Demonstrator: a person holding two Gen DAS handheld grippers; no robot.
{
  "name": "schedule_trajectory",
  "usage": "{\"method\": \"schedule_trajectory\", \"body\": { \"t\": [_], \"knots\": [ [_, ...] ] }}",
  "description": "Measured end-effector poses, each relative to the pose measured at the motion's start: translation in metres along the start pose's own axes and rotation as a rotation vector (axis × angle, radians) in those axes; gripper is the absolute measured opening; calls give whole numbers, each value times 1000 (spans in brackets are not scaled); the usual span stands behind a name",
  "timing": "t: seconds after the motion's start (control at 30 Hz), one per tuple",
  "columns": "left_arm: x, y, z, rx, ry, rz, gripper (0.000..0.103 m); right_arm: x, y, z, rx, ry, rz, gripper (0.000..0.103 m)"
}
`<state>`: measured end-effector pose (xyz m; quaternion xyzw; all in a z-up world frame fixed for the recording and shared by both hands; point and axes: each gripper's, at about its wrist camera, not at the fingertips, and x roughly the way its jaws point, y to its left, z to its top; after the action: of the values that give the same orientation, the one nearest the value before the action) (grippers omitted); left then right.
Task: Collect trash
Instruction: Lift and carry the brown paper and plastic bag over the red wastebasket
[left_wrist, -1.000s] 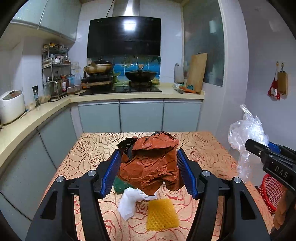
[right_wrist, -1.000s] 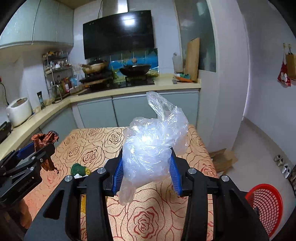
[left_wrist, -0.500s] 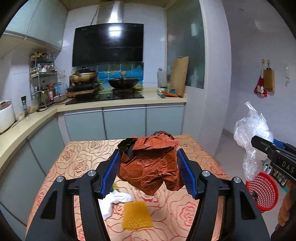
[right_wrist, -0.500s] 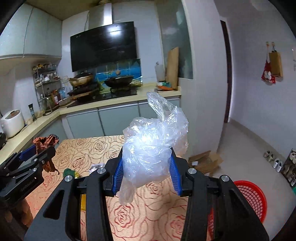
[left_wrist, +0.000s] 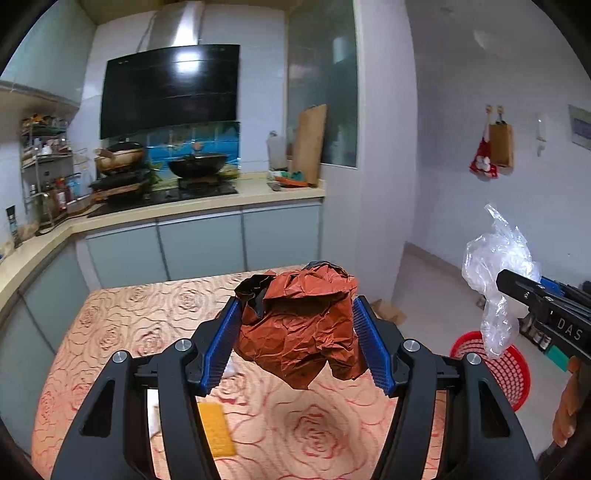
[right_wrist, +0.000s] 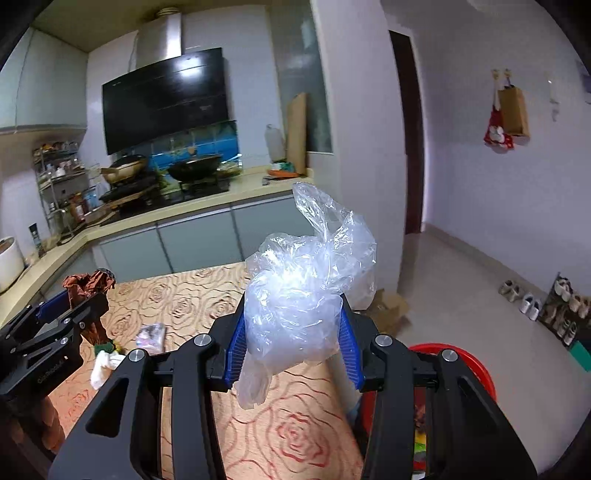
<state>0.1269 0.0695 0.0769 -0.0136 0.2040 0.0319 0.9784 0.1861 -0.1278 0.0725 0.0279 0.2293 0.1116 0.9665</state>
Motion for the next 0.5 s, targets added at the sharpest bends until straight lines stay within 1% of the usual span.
{"method": "schedule_trajectory", "body": {
  "t": [0.23, 0.5],
  "knots": [
    [11, -37, -3, 35, 16, -82, 60, -8, -33, -7, 36, 2, -73, 42],
    [28, -90, -9, 75, 46, -195, 60, -21, -75, -18, 79, 6, -167, 42]
  ]
}}
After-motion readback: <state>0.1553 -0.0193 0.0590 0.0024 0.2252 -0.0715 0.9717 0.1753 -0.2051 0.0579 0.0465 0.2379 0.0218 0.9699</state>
